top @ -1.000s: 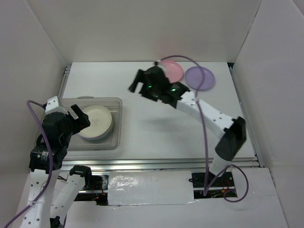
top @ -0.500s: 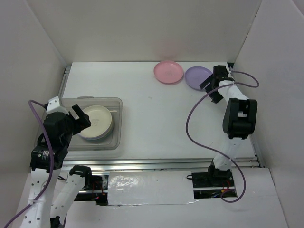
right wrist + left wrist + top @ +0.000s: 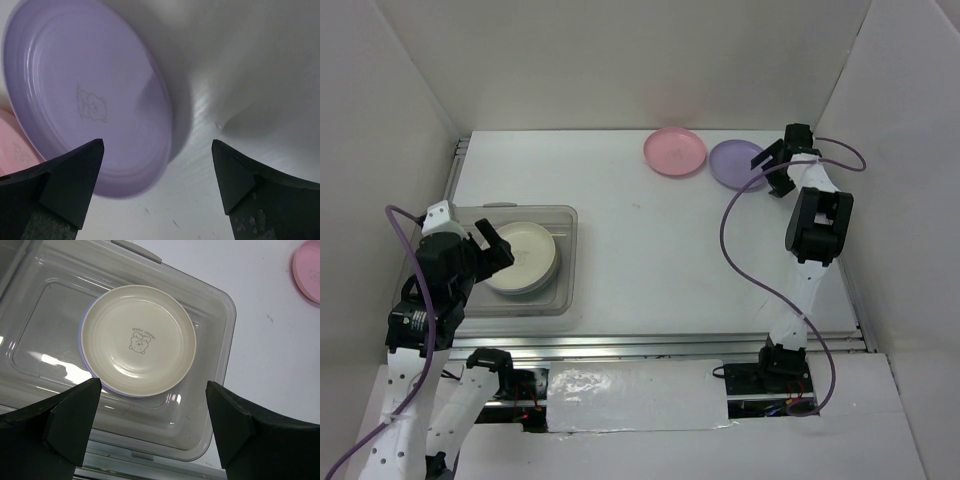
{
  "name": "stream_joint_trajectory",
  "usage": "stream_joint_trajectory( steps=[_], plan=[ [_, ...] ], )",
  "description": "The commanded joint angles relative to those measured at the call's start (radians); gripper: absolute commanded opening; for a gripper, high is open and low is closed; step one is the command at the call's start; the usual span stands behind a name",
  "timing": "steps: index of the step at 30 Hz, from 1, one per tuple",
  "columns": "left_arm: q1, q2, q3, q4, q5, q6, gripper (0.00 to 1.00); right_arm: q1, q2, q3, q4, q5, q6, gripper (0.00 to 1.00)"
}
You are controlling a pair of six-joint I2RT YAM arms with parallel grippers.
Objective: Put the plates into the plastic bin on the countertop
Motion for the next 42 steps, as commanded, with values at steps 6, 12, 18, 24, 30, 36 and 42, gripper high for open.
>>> stream_joint_trajectory(
  steps=[6,12,18,24,30,36,42],
  plan=[
    [0.001,-0.009,-0.006,0.047,0.009,0.005,0.99,-0.004,0.128,0.250,-0.190,0.021,0.013,0.67],
    [-0.001,-0.013,-0.005,0.047,0.009,0.005,0.99,-0.012,0.113,0.207,-0.203,0.008,0.003,0.45],
    [-0.002,-0.021,-0.005,0.046,0.005,0.002,0.99,-0.012,0.108,0.175,-0.217,-0.019,-0.019,0.35],
    [-0.005,-0.023,-0.005,0.045,0.001,0.002,0.99,-0.027,0.082,0.109,-0.195,-0.038,-0.024,0.12],
    [-0.005,-0.007,-0.002,0.047,0.003,0.003,0.99,-0.027,-0.082,-0.084,-0.090,-0.010,-0.013,0.00],
    [-0.007,0.069,0.035,0.042,0.081,0.035,0.99,0.051,-0.532,-0.440,0.066,0.083,-0.022,0.00],
    [-0.005,-0.016,-0.040,0.156,0.062,0.002,0.99,0.414,-0.723,-0.474,-0.025,0.197,-0.076,0.00]
  ],
)
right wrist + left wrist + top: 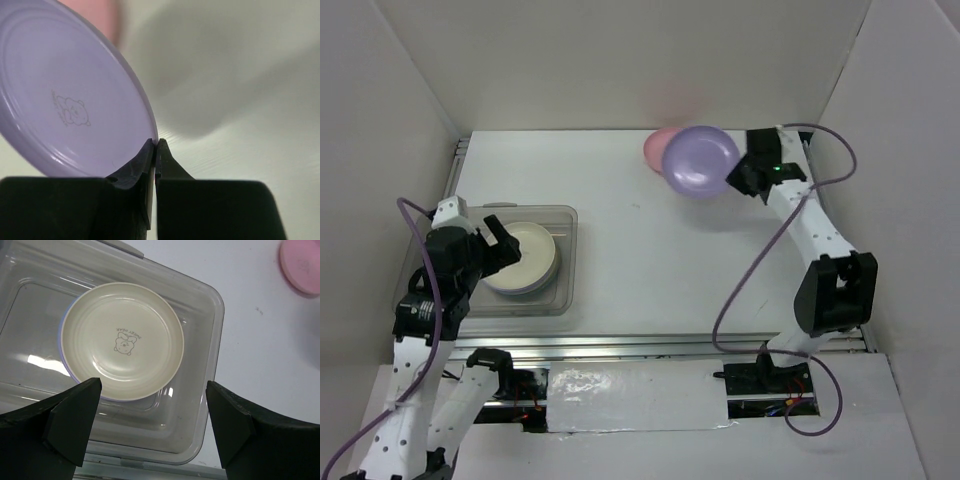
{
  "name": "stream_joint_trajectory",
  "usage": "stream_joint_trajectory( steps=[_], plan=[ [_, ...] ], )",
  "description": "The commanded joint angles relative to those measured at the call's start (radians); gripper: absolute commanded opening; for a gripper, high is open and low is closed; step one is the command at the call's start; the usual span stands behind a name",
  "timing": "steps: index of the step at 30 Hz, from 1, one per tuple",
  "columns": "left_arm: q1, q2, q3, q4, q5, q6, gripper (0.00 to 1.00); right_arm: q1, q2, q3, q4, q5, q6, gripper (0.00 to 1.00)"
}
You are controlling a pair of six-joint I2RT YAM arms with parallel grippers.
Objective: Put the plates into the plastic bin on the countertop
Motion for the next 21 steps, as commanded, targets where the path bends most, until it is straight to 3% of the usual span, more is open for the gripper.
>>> stream_joint_trajectory(
  steps=[1,5,10,17,21],
  plan=[
    [0.000,-0.093,-0.032,0.115,-0.010,-0.007,0.99,0.240,-0.096,-0.007,0.013,0.041,-0.020,0.00],
    [0.007,-0.147,-0.029,0.074,-0.091,-0.036,0.99,0.467,-0.075,0.019,0.047,-0.038,0.060,0.00],
    [0.007,-0.240,-0.039,0.068,-0.117,-0.058,0.99,0.743,0.084,0.148,0.111,-0.079,0.126,0.00],
    [0.007,-0.251,-0.042,0.066,-0.116,-0.058,0.99,0.906,0.435,0.509,0.070,-0.090,0.164,0.00],
    [0.007,-0.227,-0.040,0.068,-0.095,-0.049,0.99,0.939,0.563,0.649,0.035,-0.088,0.198,0.00]
  ],
)
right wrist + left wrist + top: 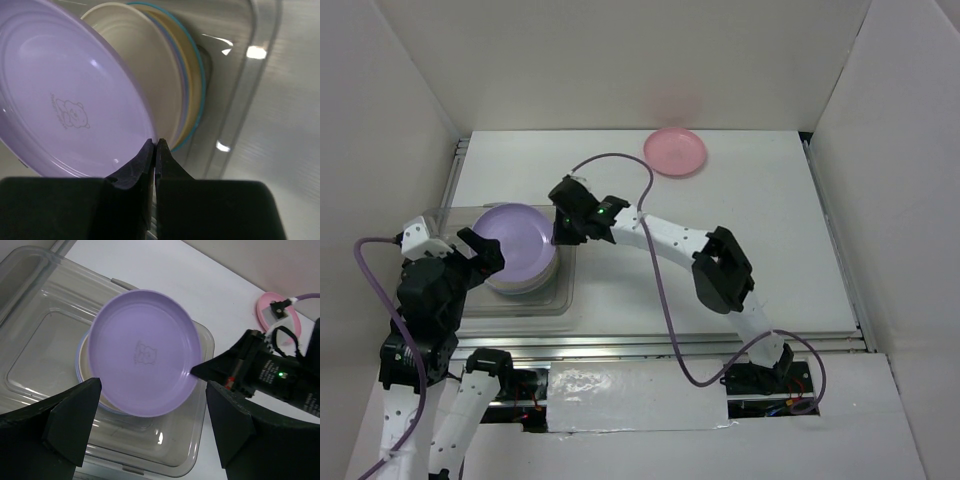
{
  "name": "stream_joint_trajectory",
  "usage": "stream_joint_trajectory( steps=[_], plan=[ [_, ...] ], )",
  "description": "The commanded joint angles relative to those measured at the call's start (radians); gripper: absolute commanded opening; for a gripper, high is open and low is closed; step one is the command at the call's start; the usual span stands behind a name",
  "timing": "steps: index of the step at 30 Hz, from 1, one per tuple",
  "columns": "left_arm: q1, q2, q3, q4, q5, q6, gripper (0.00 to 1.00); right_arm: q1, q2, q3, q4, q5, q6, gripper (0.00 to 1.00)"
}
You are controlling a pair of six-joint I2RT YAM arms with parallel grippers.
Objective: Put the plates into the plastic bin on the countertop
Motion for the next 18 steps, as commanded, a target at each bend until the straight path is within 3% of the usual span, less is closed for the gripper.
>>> stream_joint_trajectory(
  steps=[1,10,16,18],
  plan=[
    [0.004,0.019,-0.004,0.041,0.015,-0.007,0.99,0.016,0.049,0.115,0.020,0.009,0.065,0.00],
    [0.004,0.030,-0.009,0.056,0.063,0.016,0.99,0.028,0.143,0.237,-0.001,0.035,0.103,0.00],
    [0.004,0.021,-0.010,0.059,0.070,0.019,0.99,0.029,0.109,0.212,-0.009,0.058,0.103,0.29],
    [0.002,0.018,-0.010,0.059,0.070,0.021,0.99,0.037,0.080,0.181,-0.003,0.078,0.099,0.32]
  ],
)
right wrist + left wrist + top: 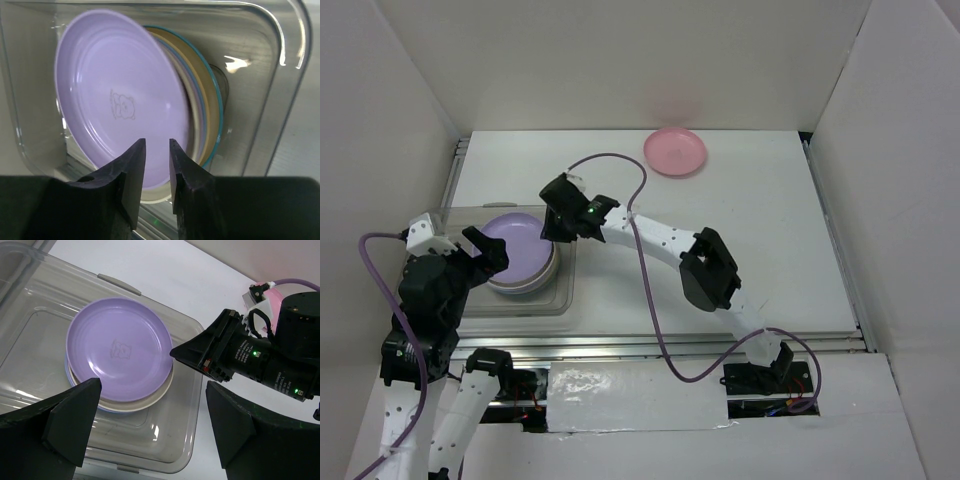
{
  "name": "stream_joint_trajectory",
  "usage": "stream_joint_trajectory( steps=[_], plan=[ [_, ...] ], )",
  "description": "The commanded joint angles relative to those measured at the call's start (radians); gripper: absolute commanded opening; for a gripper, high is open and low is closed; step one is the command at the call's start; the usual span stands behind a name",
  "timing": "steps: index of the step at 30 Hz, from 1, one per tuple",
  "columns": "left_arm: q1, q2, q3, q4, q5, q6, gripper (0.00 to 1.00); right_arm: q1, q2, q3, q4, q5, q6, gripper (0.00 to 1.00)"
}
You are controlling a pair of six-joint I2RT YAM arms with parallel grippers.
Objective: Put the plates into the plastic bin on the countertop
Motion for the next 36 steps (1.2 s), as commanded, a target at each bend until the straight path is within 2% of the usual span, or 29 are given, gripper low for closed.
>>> stream_joint_trajectory(
  steps=[1,3,4,6,9,13,14,15,17,18,23,24,29,32,36],
  plan=[
    [0.004,-0.002,-0.006,0.045,0.014,0.012,0.99,0.016,-0.097,-0.015,0.010,0.063,-0.004,0.34],
    [0.002,-0.001,-0.006,0.044,0.014,0.010,0.99,0.016,-0.116,-0.015,-0.007,0.067,-0.011,0.43],
    [0.004,-0.001,-0.004,0.044,0.012,0.009,0.99,0.016,-0.140,-0.015,-0.016,0.076,-0.015,0.51],
    [0.002,-0.002,-0.004,0.039,0.005,0.007,0.99,0.024,-0.173,-0.028,-0.039,0.120,-0.020,0.58],
    [0.002,-0.013,-0.004,0.036,-0.003,0.003,0.99,0.004,-0.313,-0.157,-0.029,0.177,-0.021,0.74],
    [0.002,-0.021,-0.006,0.031,-0.009,0.000,0.99,-0.126,-0.478,-0.392,0.022,0.192,-0.011,0.81],
    [0.004,-0.021,-0.007,0.034,-0.005,-0.002,0.99,-0.199,-0.507,-0.446,0.048,0.200,-0.006,0.82],
    [0.004,-0.015,-0.007,0.038,0.001,0.001,0.99,-0.238,-0.560,-0.550,0.062,0.202,-0.001,1.00],
    [0.004,0.001,-0.009,0.041,0.006,0.003,0.99,-0.314,-0.598,-0.642,0.120,0.188,-0.003,1.00],
    [0.002,0.022,-0.007,0.041,0.011,0.004,0.99,-0.394,-0.611,-0.707,0.138,0.163,-0.015,1.00],
    [0.004,0.071,-0.003,0.038,0.023,0.010,0.99,-0.611,-0.527,-0.697,0.201,0.071,-0.105,1.00],
    [0.002,0.074,-0.006,0.041,0.034,0.012,0.99,-0.670,-0.468,-0.662,0.215,0.006,-0.121,1.00],
    [0.004,0.088,-0.009,0.053,0.058,0.027,0.99,-0.806,-0.226,-0.452,0.233,-0.156,-0.144,1.00],
    [0.004,0.097,-0.010,0.056,0.068,0.029,0.99,-0.856,-0.136,-0.385,0.273,-0.200,-0.129,1.00],
    [0.002,0.099,-0.012,0.059,0.074,0.030,0.99,-0.882,-0.007,-0.220,0.212,-0.219,-0.110,1.00]
  ],
)
